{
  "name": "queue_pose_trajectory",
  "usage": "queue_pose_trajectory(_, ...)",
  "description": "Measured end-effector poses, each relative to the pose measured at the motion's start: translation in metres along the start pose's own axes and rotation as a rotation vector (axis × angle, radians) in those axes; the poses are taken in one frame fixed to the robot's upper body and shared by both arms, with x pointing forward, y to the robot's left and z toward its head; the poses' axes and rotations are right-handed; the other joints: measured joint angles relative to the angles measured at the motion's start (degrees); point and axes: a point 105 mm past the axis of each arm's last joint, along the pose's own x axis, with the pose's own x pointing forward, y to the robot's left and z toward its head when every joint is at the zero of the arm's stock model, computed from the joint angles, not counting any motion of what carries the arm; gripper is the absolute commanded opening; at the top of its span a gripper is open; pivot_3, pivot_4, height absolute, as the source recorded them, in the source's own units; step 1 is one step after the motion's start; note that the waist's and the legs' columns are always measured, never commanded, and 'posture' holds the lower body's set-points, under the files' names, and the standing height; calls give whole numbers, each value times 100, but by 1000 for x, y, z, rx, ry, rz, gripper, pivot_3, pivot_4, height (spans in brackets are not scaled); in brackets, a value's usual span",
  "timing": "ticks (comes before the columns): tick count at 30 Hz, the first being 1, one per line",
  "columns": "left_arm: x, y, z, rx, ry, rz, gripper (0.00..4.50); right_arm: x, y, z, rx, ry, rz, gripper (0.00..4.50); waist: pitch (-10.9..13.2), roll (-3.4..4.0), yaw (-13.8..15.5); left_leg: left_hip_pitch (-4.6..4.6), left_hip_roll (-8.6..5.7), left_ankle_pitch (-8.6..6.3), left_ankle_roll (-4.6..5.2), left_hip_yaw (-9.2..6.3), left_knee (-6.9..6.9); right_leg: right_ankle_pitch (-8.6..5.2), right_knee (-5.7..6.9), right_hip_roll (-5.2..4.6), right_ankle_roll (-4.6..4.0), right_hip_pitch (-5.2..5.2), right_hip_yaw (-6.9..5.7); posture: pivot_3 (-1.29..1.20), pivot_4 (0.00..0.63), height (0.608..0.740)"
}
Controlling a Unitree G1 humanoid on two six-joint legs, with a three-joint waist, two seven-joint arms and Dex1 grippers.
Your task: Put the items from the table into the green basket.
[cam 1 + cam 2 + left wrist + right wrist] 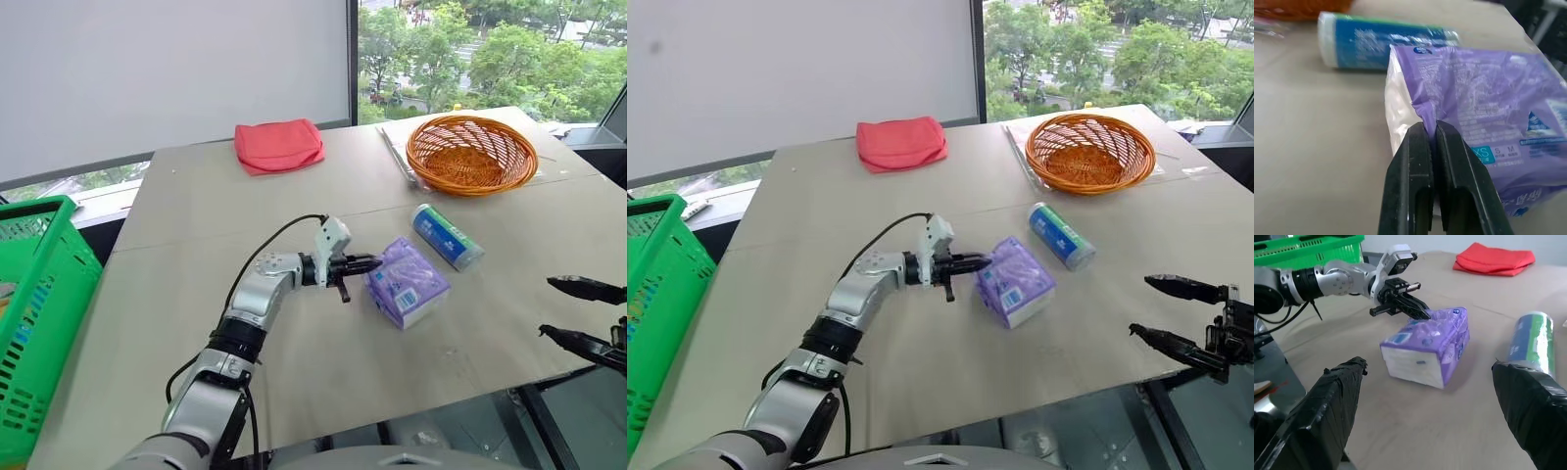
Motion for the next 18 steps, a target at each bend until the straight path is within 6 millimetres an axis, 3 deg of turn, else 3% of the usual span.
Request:
queue_pose_trajectory(6, -23, 16, 48, 40, -143, 149, 11, 14, -2, 8, -2, -55, 29, 4500, -2, 3, 32, 0, -2, 0, 0, -3, 0, 1, 2, -1, -1, 0, -3, -277, 0, 740)
queue_pose_trajectory(13, -77, 52, 83, 115, -188, 443, 11, 49, -8, 25, -20, -139, 111, 4500, -4, 6, 139, 7, -2, 2, 0, -13, 3, 2, 10, 4, -3, 1, -7, -162, 0, 740)
queue_pose_trajectory(14, -104, 69, 95, 164, -181, 577, 11, 69, -12, 31, -43, -155, 139, 4500, -2, 4, 184, 7, -2, 2, -1, -17, 3, 2, 11, 6, -4, -2, -8, -139, 0, 740)
queue_pose_trajectory(15, -113, 74, 101, 183, -183, 626, 11, 75, -13, 33, -52, -152, 144, 4500, -1, 2, 220, 6, -2, 3, -2, -18, 2, 3, 13, 6, -5, -5, -8, -115, 0, 740)
queue_pose_trajectory(18, -175, 96, 132, 302, -172, 894, 11, 109, -20, 40, -66, -181, 170, 4500, 2, -4, 325, 5, -1, 4, -5, -21, -8, 4, 17, 10, -8, -18, -6, -60, 0, 740)
